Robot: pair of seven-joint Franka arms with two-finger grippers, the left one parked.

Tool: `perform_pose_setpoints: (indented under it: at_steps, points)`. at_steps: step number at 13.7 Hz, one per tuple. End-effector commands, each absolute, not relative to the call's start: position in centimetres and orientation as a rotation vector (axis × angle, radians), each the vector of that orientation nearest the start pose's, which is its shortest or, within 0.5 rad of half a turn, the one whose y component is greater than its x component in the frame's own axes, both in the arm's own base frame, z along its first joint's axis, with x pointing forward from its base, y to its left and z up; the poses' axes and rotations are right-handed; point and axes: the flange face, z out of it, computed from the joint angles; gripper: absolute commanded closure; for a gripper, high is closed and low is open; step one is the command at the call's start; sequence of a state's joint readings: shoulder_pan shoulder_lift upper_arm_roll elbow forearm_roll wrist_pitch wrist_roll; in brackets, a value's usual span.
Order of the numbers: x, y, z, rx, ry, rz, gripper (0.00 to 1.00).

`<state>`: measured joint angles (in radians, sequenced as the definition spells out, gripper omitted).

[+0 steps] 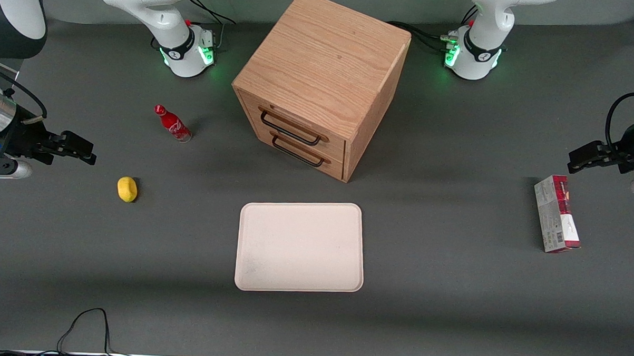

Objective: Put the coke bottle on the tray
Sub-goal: 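Move the right gripper over the red Coca-Cola bottle and lower it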

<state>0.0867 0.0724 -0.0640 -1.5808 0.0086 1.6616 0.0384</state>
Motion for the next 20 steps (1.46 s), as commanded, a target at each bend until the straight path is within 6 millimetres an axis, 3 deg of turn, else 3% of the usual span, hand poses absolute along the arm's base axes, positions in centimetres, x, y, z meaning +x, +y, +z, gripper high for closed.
perform_pose_setpoints:
  at_steps: [1,4,7,10,13,18,20]
  points:
    - [58.2,2.0,59.2,-3.12,0.057,0.011,0.0]
    - [56.6,1.9,58.1,-3.121,0.049,0.149,0.0]
    - [50.0,1.4,55.5,-3.107,0.053,0.172,0.0]
    - [41.8,1.3,49.3,-3.1,0.039,0.133,0.0]
    - [35.9,1.3,42.5,-3.108,0.015,0.106,0.0]
    - [31.9,1.6,34.4,-3.108,-0.002,0.064,0.0]
    - [31.4,1.6,33.1,-3.108,-0.001,0.078,0.0]
